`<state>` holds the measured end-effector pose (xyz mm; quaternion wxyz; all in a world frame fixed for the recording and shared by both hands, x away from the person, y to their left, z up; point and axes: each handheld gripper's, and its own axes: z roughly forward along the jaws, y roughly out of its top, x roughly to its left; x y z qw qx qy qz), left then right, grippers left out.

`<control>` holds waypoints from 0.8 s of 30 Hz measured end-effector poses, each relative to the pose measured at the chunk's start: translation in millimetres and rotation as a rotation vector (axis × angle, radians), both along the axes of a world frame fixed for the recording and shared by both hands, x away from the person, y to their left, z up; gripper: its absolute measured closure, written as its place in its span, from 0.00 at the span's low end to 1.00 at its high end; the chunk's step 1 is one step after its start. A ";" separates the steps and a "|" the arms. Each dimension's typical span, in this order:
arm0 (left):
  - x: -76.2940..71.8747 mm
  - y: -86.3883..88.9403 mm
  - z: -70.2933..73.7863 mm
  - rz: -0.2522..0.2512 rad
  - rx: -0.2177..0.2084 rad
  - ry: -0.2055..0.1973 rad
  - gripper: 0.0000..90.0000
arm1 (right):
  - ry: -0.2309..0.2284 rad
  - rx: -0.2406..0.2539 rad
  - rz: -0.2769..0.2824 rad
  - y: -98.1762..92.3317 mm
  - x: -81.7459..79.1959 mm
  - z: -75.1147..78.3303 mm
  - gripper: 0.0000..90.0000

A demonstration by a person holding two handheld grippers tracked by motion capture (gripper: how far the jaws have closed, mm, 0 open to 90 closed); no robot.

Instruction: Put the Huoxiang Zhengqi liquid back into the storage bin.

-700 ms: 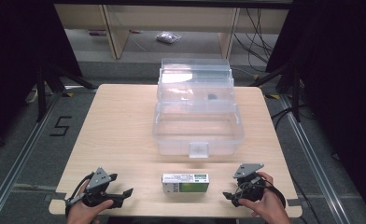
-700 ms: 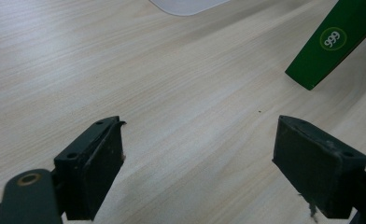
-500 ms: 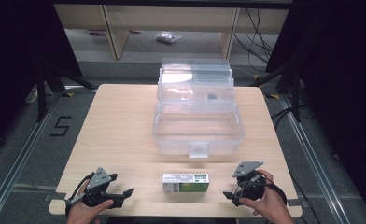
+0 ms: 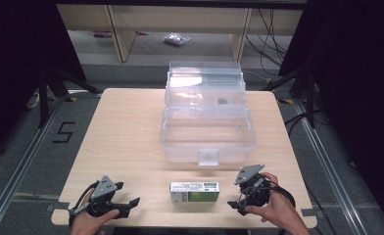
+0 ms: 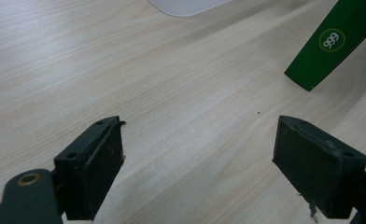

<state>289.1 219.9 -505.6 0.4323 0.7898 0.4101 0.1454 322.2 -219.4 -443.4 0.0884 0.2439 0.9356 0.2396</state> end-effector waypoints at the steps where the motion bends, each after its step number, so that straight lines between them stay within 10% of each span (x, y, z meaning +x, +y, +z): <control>1: 0.3 0.4 0.0 -0.002 0.004 0.000 0.17 | -0.005 0.002 -0.001 1.9 -0.3 -0.1 0.21; 24: 0.1 -0.2 0.0 0.001 -0.007 0.000 0.17 | 0.022 -0.052 0.119 34.4 7.4 14.1 0.21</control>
